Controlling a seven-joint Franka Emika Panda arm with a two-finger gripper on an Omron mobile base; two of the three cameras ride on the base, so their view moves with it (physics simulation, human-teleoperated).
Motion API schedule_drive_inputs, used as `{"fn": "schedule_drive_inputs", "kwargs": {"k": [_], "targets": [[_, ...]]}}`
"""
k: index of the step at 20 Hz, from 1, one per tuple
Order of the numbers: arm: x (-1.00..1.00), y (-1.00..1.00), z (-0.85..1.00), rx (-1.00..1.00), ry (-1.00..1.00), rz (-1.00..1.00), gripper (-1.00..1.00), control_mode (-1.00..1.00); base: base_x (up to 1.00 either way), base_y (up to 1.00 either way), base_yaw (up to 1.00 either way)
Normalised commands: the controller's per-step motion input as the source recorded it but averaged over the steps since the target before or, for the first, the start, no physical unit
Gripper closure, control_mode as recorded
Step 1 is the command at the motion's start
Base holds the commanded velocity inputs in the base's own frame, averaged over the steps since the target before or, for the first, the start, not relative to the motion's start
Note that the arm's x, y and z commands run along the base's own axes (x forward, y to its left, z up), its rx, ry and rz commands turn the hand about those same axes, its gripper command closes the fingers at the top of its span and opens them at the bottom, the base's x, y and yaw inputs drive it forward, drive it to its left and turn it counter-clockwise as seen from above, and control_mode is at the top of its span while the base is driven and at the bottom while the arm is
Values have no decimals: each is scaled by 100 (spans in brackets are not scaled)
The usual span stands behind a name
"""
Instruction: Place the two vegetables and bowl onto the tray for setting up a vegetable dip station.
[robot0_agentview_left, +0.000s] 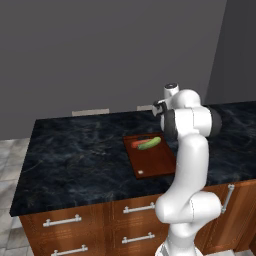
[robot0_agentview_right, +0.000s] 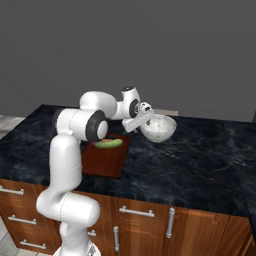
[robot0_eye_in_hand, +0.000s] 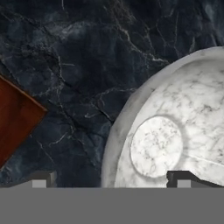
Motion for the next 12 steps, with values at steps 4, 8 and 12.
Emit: {"fn": "schedule_drive_inputs", "kwargs": {"k": [4,8,12], "targets": [[5,-4,-22,0,0,0,-100,-100,0,0,0],[9,-4,-18,0,0,0,-100,-100,0,0,0],[5,-1,-22,0,0,0,100,-100,0,0,0]]}}
